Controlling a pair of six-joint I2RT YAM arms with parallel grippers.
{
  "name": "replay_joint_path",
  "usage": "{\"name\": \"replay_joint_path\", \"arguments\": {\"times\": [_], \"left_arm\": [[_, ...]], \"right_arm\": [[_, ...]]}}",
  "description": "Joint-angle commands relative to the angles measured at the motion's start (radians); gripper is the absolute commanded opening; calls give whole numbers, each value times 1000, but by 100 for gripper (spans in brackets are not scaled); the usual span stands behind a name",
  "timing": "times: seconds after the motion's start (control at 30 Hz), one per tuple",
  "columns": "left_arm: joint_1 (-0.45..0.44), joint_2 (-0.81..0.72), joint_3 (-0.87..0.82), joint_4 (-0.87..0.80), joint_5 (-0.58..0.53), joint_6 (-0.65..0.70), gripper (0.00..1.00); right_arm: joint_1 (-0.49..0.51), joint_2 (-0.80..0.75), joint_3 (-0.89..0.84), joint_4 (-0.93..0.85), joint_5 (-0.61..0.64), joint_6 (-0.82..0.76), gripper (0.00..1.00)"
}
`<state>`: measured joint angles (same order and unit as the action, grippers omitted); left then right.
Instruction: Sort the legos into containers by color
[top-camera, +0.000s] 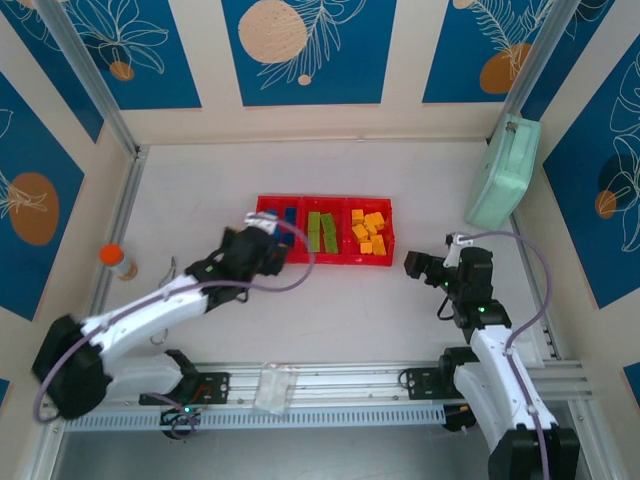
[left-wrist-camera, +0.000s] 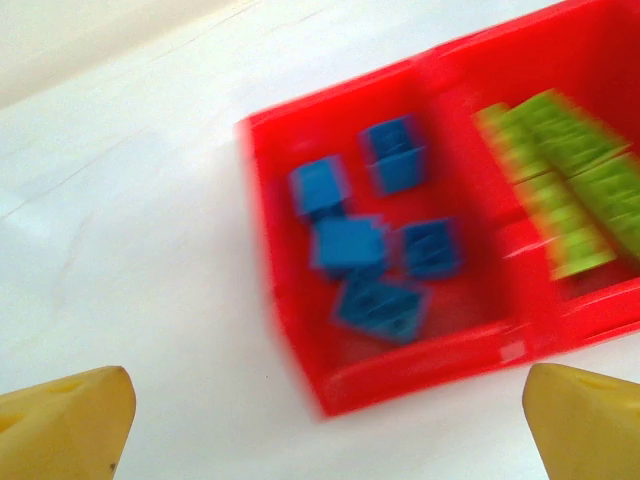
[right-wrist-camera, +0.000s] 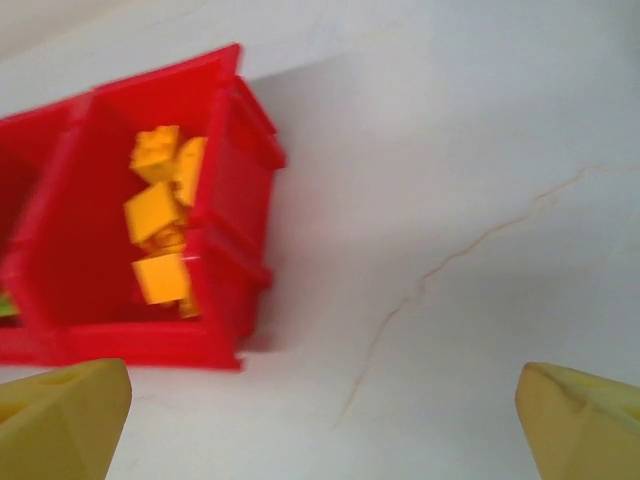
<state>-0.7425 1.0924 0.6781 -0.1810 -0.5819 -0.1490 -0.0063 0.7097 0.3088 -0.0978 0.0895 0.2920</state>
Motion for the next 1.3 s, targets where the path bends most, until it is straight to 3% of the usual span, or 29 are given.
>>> {"name": "replay_joint_path", "arguments": {"times": [0.0,0.07,0.17,0.23,0.3,0.33,0.4,0.43,0.47,0.53,0.57,0.67,0.83,0.9,0.97,1.0,1.03,1.1,1.13,1.27], "left_arm": [[71,-245,-228,243,-43,122,99],[100,-420,-388,385,-65,187,99],[127,-639,-526,461,-115,316,99],[132,-705,-579,507,-210,349,99],[158,-702,-621,555,-215,364,99],[184,-672,-640,597,-195,363,99],[242,-588,-668,677,-130,342,99],[276,-530,-677,737,-103,333,99],[302,-477,-667,764,-79,324,99],[374,-364,-666,876,22,327,99],[419,-301,-662,930,65,310,99],[555,-76,-617,1091,146,209,99],[715,214,-407,1044,474,128,99],[735,312,-387,1123,535,116,99],[736,512,-399,1393,549,126,99],[736,499,-397,1323,632,154,99],[731,434,-356,1142,647,170,99],[730,492,-328,1204,644,163,99],[730,467,-309,1106,648,169,99],[725,471,-307,1123,635,172,99]], "right_arm": [[-15,142,-46,363,108,-85,99],[-9,275,-41,479,132,-106,99],[26,397,-17,617,113,-154,99],[32,487,-1,726,64,-164,99],[41,589,26,835,40,-190,99],[55,645,46,861,19,-233,99],[60,838,48,1077,21,-247,99],[50,853,43,1103,53,-225,99],[44,781,67,930,70,-208,99],[7,841,61,1052,-38,-193,99],[3,805,73,959,-50,-205,99],[6,819,102,925,-28,-194,99],[6,817,108,912,-26,-196,99],[5,812,111,899,-29,-197,99],[5,811,111,894,-29,-197,99],[5,812,110,902,-29,-197,99],[5,811,111,897,-29,-197,99],[5,813,111,900,-29,-198,99],[3,812,111,896,-31,-197,99],[4,812,112,897,-31,-198,99]]}}
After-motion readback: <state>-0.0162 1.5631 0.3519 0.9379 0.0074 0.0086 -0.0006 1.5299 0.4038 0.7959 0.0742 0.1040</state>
